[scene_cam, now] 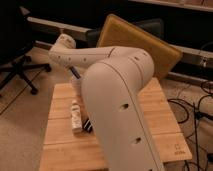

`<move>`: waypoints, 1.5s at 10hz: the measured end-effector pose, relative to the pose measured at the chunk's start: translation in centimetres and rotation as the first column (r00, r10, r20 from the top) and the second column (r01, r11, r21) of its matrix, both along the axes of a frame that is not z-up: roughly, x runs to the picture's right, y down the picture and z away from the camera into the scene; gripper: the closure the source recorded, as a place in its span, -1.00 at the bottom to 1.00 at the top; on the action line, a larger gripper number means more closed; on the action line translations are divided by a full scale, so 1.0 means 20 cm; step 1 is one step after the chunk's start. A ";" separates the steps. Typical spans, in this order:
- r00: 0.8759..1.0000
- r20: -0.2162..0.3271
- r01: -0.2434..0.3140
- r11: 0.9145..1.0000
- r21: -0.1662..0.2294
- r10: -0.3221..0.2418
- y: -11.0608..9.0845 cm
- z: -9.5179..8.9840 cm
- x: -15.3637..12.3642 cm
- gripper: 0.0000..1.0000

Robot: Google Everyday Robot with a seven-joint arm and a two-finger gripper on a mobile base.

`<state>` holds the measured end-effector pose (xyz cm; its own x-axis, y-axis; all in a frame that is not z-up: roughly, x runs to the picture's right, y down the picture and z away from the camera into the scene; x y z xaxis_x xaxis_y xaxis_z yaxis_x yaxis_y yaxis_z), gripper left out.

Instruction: Place the white sponge in the ceramic cup

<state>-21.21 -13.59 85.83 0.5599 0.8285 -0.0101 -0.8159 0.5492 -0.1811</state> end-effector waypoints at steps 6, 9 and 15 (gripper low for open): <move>0.999 0.039 -0.038 0.999 0.015 0.037 -0.04 0.15 0.05 1.00; 0.995 0.093 -0.045 0.999 -0.001 0.045 -0.01 0.18 -0.04 1.00; 0.984 0.165 -0.067 0.997 -0.049 0.074 0.07 0.24 -0.09 0.60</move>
<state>-23.04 -12.23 90.58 0.4971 0.8667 0.0418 -0.8088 0.4803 -0.3394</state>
